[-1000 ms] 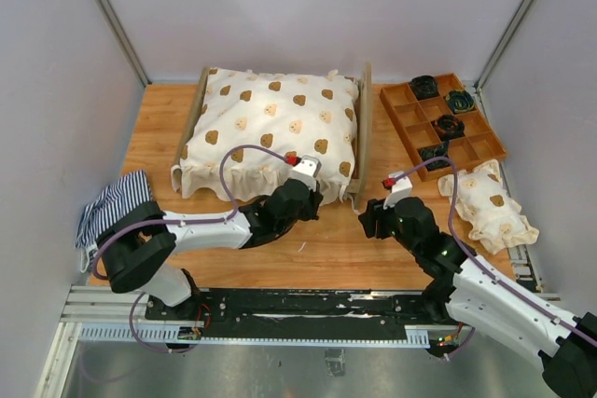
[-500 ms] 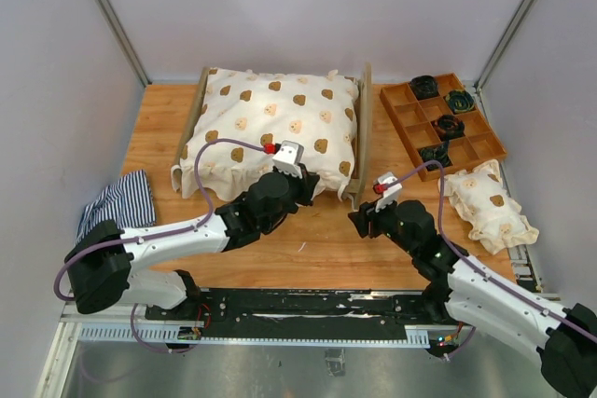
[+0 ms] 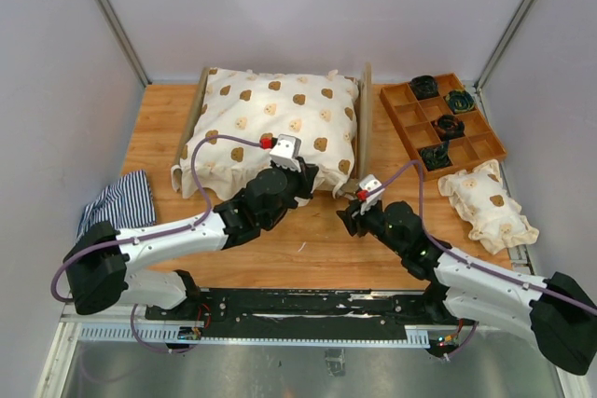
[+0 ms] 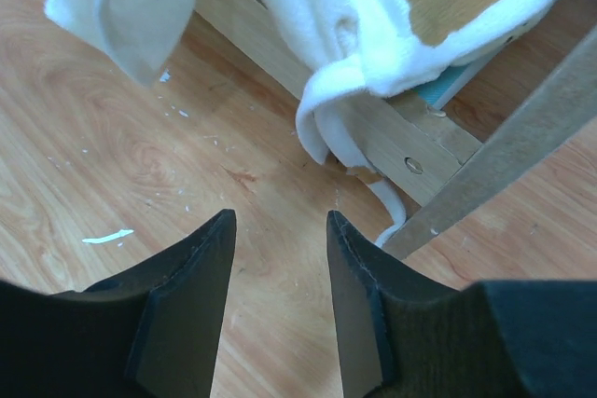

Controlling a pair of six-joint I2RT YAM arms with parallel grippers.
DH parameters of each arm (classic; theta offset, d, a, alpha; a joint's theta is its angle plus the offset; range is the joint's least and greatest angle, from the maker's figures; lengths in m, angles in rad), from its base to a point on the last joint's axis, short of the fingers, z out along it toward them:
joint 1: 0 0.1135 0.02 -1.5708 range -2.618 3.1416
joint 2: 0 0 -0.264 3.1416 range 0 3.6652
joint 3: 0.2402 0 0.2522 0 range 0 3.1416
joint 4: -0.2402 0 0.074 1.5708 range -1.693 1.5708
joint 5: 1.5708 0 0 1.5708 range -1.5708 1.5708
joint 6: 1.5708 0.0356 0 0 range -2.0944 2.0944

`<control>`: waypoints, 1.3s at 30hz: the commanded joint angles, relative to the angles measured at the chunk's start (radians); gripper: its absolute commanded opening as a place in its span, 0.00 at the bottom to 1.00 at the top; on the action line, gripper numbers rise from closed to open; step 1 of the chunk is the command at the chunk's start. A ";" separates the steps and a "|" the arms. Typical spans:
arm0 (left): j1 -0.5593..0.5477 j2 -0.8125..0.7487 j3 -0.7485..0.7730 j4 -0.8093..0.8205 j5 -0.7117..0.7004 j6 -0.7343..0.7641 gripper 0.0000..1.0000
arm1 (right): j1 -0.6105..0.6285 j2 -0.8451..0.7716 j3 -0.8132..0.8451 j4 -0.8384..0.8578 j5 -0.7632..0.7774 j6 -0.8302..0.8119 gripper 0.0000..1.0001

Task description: Set up the pet bed

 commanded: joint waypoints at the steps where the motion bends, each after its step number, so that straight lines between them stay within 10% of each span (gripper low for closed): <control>1: -0.004 -0.024 0.062 0.063 -0.038 0.011 0.00 | 0.038 0.062 0.011 0.108 0.089 -0.102 0.44; 32: 0.031 -0.019 0.105 0.066 -0.012 -0.053 0.00 | 0.063 0.515 0.117 0.443 0.527 -0.365 0.46; 37: 0.032 -0.016 0.104 0.067 -0.012 -0.055 0.00 | 0.062 0.601 0.130 0.517 0.594 -0.410 0.38; 39: 0.032 -0.013 0.102 0.068 -0.012 -0.054 0.00 | 0.062 0.611 0.120 0.563 0.583 -0.430 0.17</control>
